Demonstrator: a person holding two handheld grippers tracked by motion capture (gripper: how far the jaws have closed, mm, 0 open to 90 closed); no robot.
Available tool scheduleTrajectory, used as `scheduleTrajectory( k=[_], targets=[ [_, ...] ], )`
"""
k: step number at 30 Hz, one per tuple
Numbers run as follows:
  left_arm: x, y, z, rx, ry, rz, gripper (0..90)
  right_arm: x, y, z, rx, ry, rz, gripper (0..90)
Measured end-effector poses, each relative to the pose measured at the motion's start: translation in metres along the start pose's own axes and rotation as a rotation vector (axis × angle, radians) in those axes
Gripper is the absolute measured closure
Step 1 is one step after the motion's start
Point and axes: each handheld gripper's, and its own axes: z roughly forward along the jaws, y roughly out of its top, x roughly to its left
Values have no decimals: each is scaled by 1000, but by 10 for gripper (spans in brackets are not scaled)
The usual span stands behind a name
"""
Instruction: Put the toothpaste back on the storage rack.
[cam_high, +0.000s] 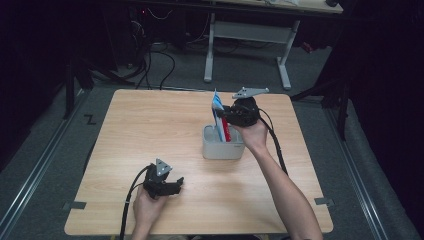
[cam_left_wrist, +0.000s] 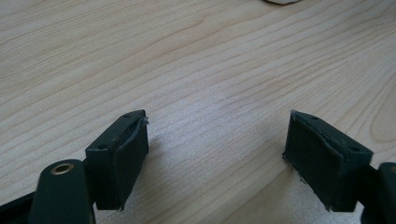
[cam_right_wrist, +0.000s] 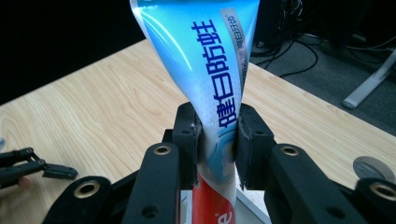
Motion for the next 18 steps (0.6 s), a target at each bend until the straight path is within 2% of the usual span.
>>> scheduleTrajectory(
  k=[18],
  targets=[
    [0, 0, 0, 2, -1, 1, 221, 3, -14, -1, 30, -8, -16, 728]
  ],
)
